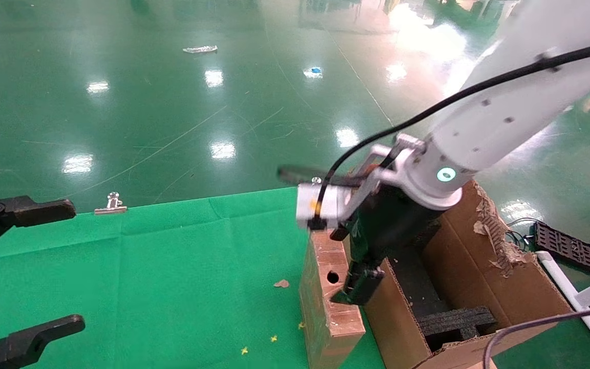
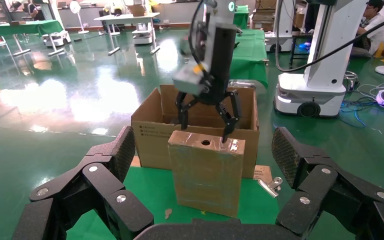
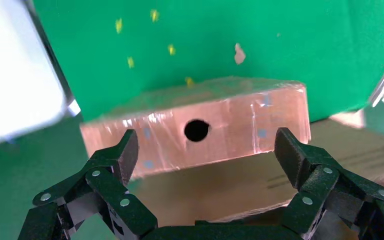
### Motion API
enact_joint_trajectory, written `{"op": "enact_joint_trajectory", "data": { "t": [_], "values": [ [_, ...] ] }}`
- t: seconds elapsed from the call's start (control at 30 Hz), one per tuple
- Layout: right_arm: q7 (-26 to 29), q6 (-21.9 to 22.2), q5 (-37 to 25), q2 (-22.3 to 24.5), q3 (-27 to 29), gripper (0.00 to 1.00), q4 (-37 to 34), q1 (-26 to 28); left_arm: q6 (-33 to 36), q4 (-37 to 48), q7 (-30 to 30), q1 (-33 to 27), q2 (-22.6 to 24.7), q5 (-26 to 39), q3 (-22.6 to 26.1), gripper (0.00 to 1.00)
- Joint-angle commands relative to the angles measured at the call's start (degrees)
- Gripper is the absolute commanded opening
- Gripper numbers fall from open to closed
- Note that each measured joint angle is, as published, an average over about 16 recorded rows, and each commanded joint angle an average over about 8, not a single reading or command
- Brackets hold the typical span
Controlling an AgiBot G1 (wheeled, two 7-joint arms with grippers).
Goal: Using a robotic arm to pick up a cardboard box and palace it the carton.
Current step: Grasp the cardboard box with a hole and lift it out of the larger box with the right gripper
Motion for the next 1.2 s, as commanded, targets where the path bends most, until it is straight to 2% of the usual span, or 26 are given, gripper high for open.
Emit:
{"op": "enact_joint_trajectory", "data": {
  "t": [0.03,0.2,0.3,0.47,0.83,0.87,0.9,0.97,1.03,1.1,1.13,1.2],
  "values": [
    [3.5,0.7,1.2,1.4,0.3,1.00,-0.2,0.5,0.0,0.0,0.0,0.0,0.0,0.0,0.0,1.00],
    [17.1,0.6,2.3,2.7,-0.6,1.00,-3.1,0.5,0.0,0.0,0.0,0.0,0.0,0.0,0.0,1.00],
    [21.7,0.4,3.7,2.8,-1.0,1.00,-5.2,-0.5,0.0,0.0,0.0,0.0,0.0,0.0,0.0,1.00],
    [24.5,1.0,5.0,2.6,-1.6,1.00,-7.9,-2.5,0.0,0.0,0.0,0.0,0.0,0.0,0.1,1.00],
    [24.6,3.8,6.3,0.5,-1.9,1.00,-11.0,-6.3,0.0,0.0,0.1,0.0,0.0,-0.1,0.1,1.00],
    [24.5,3.9,6.2,0.2,-2.0,0.97,-11.1,-6.6,0.0,0.0,0.1,0.0,0.0,-0.1,0.1,1.00],
    [24.4,3.9,6.1,-0.1,-2.1,0.89,-11.2,-6.8,0.0,0.0,0.1,0.0,0.0,-0.1,0.1,1.00],
    [24.3,4.0,5.8,-0.5,-2.3,0.67,-11.2,-7.1,-0.1,0.0,0.1,0.0,0.0,-0.1,0.1,0.94],
    [24.1,4.1,5.4,-0.8,-2.5,0.42,-11.0,-7.3,-0.1,0.0,0.1,0.0,-0.1,-0.1,0.1,0.77],
    [24.2,4.1,5.0,-1.1,-2.7,0.17,-10.7,-7.3,-0.1,0.0,0.1,0.0,-0.1,-0.1,0.1,0.55],
    [24.2,4.1,4.8,-1.1,-2.8,0.08,-10.5,-7.4,-0.1,0.0,0.1,0.0,-0.1,-0.1,0.1,0.43],
    [24.4,4.1,4.5,-1.2,-3.0,0.01,-10.1,-7.4,-0.1,0.0,0.1,0.0,-0.1,-0.1,0.1,0.21]
  ]
}}
